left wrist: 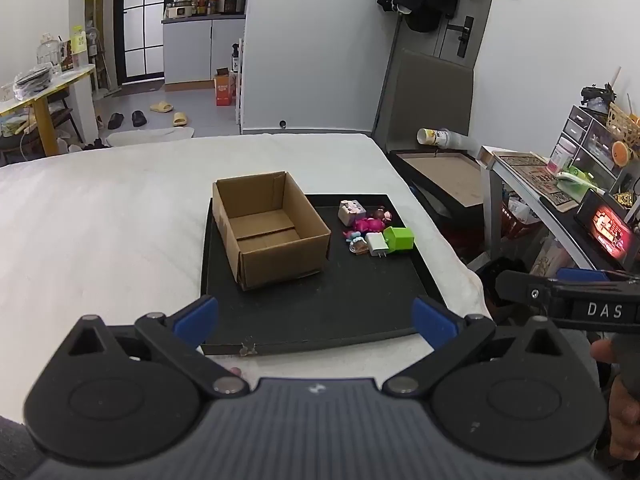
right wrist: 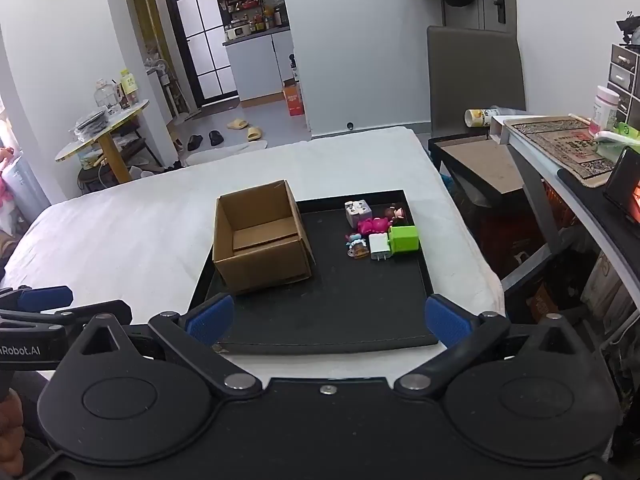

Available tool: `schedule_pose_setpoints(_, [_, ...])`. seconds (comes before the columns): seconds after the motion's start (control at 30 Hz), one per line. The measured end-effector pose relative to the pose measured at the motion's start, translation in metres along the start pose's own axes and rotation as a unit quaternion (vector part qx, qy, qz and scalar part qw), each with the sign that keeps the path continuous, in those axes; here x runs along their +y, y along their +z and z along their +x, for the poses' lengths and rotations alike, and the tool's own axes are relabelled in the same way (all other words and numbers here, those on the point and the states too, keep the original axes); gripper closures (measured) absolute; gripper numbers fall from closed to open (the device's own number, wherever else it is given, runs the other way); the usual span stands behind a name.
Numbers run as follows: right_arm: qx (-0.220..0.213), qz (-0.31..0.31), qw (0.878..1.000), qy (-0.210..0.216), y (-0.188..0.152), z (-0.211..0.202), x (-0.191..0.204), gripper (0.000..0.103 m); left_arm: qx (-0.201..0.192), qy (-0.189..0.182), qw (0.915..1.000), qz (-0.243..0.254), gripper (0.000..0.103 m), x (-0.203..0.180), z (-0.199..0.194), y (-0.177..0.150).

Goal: Organize rigid objects

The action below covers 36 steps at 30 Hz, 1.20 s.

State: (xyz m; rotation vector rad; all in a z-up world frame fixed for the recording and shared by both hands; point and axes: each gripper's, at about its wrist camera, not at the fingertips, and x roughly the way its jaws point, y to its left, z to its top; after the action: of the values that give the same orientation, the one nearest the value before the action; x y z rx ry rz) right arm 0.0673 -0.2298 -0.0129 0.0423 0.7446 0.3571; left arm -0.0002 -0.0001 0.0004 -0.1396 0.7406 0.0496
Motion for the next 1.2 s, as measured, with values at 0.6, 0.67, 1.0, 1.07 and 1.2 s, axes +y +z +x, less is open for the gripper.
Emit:
schedule_pose_setpoints(0.6, [-0.012,-0.002,1.0,-0.006,0.001,-0.004,0.003,0.0,0.006,-0.004,1.0,-0.004,0.0,0.003,0.003,0.0])
schedule_pose_setpoints(0.67, [-0.012,-0.003,1.0,-0.005,0.001,-0.005,0.002,0.0,0.007,-0.003,1.0,-0.004,0.0,0.002,0.003,-0.002])
schedule_pose_setpoints(1.0, [-0.012,-0.004,1.0,-0.005,0.001,-0.003,0.004,0.0,0.008,-0.004,0.9999,-0.01,0.0,0.005,0.003,-0.003])
schedule_pose_setpoints(1.07, [-0.011,-0.004,1.0,-0.006,0.001,-0.002,0.004,0.0,0.008,-0.004,0.9999,-0.009,0.0,0.005,0.003,-0.003])
schedule_pose_setpoints(1.2, [-0.011,-0.005,1.0,-0.007,0.0,-0.002,0.005,0.0,0.008,-0.004,0.9999,-0.011,0.0,0.005,0.004,-0.003])
